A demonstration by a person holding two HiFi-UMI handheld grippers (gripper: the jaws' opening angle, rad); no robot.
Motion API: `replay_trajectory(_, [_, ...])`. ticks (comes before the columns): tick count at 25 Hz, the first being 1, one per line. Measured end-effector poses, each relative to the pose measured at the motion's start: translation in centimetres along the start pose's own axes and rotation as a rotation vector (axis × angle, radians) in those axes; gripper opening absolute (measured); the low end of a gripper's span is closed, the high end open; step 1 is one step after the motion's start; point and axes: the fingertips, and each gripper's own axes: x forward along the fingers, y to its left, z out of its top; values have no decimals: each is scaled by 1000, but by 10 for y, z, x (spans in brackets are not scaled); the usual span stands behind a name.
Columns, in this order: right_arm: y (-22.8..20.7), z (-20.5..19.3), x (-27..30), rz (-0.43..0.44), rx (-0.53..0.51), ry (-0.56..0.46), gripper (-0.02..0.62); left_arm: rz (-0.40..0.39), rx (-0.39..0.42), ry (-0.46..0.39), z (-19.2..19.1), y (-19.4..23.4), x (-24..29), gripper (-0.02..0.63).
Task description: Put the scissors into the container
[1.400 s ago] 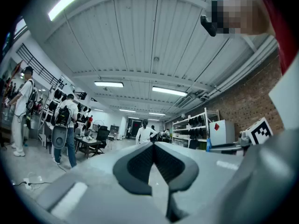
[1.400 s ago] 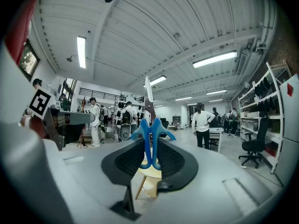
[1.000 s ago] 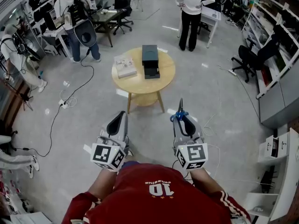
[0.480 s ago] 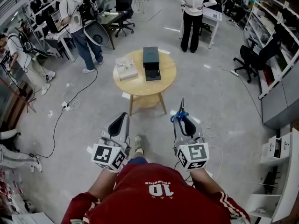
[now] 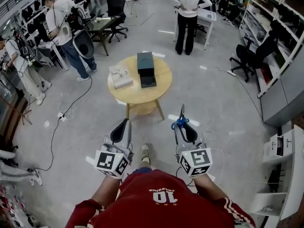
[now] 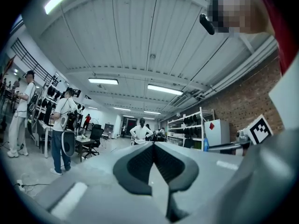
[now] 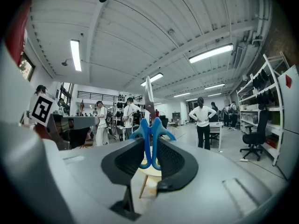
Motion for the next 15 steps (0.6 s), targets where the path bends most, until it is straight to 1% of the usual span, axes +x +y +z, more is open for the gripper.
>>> replay_trajectory(5, [-5,2,16,0,-4,8,75,-4,-24,5,-4,10,13,2])
replay_trajectory(15, [-14,8,71,28,16,13,77,4,-25,8,-6,42,57,2])
